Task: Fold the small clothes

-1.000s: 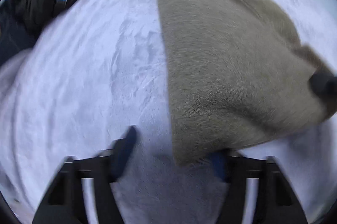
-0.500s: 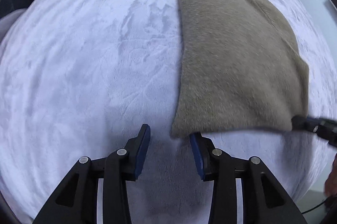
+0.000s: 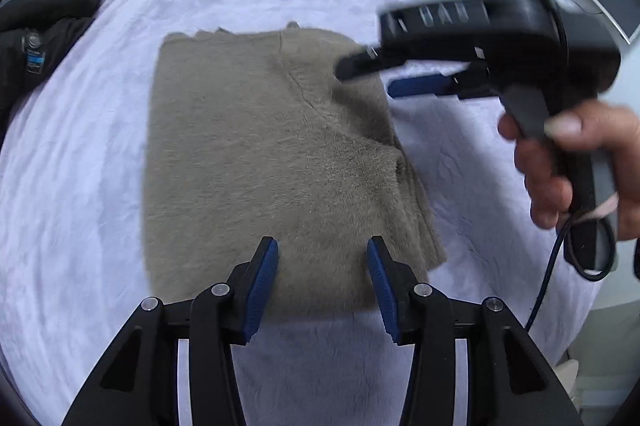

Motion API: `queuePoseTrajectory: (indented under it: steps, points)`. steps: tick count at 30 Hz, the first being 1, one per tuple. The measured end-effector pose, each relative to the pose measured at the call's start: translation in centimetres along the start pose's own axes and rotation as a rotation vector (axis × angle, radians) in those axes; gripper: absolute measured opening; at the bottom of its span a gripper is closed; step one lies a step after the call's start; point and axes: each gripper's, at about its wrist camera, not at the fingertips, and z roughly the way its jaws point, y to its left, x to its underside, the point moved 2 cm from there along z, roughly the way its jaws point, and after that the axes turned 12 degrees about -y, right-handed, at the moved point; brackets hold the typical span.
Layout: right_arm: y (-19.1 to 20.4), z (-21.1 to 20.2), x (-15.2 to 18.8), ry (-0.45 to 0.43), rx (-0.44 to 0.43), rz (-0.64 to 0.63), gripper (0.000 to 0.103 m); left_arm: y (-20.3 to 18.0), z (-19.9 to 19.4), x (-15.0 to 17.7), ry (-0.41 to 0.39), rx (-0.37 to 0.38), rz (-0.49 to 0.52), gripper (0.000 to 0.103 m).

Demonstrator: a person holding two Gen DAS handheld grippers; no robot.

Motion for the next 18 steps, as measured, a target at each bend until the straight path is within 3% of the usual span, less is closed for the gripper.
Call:
queuePoseTrajectory:
  steps: [2, 5, 6, 7, 9, 13, 18]
  points:
    - [-0.4, 1.7, -1.2, 0.020, -0.020, 0.024, 0.065, 0.7, 1.3, 0.4, 0.018, -0.006, -0.034, 0.048]
    - [-0.1, 2.5, -2.3, 0.020, -0.069, -0.001, 0.045, 1.3, 1.6, 0.9, 0.017, 0.018, -0.071, 0.048]
    - [0.3, 2.7, -2.5, 0.020, -0.074, -0.032, 0.023, 1.2, 1.5, 1.0, 0.021, 0.031, -0.073, 0.048]
    - [0.7, 2.9, -2.8, 0.030, -0.070, -0.069, 0.011, 1.0, 1.6, 0.9, 0.031, 0.055, -0.081, 0.048]
    - [1.5, 2.3, -3.5, 0.017, -0.086, -0.098, 0.008, 0.4, 1.6, 0.7, 0.041, 0.106, -0.104, 0.048]
    - [4.3, -0.3, -5.1, -0.077, -0.113, -0.252, 0.008, -0.8, 2.9, 0.7, 0.072, 0.130, -0.109, 0.048]
    - [0.5, 4.2, -4.3, 0.028, 0.016, -0.251, 0.008, -0.8, 4.7, 0.7, 0.109, 0.120, -0.124, 0.048]
